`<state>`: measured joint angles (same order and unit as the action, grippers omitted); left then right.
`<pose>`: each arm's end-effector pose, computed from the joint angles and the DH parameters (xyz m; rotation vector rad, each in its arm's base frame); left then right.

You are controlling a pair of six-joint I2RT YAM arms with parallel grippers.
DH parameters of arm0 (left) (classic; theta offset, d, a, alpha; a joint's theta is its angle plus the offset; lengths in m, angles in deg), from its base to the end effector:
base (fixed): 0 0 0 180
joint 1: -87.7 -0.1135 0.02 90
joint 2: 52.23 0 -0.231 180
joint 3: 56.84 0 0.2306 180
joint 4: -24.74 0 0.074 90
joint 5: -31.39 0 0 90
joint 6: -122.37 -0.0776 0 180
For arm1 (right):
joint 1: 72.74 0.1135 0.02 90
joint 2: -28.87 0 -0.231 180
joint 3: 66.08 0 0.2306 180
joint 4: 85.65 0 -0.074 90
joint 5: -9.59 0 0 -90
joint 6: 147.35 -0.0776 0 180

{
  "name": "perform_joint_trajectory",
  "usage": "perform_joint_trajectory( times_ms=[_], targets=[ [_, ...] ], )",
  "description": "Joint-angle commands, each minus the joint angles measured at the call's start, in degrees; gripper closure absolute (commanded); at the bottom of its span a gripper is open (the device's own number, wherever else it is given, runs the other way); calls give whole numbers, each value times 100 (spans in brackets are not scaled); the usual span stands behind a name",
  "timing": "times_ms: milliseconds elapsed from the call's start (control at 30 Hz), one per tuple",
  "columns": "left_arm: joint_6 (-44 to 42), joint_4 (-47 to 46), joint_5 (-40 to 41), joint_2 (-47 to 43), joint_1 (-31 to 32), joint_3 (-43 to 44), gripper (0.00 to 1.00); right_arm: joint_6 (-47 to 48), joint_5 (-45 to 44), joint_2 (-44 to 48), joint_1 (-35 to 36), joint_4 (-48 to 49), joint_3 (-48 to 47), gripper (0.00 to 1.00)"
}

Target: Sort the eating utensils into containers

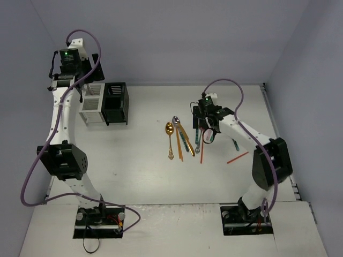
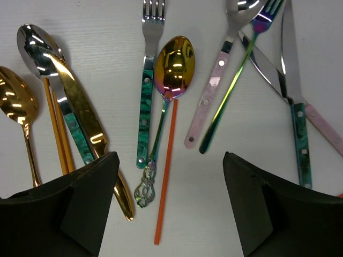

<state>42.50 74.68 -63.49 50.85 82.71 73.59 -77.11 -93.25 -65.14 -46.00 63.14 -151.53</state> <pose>0.4158 0.0297 0.3863 -0.2032 1.9557 -0.1425 0.3464 0.1552 0.2139 -0.0185 2.2506 0.1835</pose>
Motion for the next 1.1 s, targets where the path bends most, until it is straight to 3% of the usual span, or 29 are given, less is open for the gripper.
perform_joint_trajectory(
  times_ms=[0, 167, 433, 733, 867, 967, 1067],
  targets=[
    [630, -157, -156, -716, 356, -953, 13, -649, -254, -656, 59, 269, -692, 37],
    [871, -154, -174, -1235, 734, -1942, 13, -1010, -473, -1382, 128, 295, -1110, 51],
    [657, 73, -83, -1879, 1491, -2964, 13, -1319, -676, -2120, 200, 304, -1277, 63],
    [641, 154, -189, -2244, 1644, -3416, 13, -1593, -737, -2524, 200, 342, -1161, 71],
    [669, 149, -251, -2305, 1677, -3463, 13, -1546, -750, -2617, 212, 378, -1136, 83],
    [656, 143, -418, -2337, 1712, -3395, 13, -1344, -834, -2559, 271, 436, -1189, 99],
    [606, 135, -600, -2337, 1721, -3262, 13, -1061, -869, -2344, 337, 552, -1233, 100]
  ],
)
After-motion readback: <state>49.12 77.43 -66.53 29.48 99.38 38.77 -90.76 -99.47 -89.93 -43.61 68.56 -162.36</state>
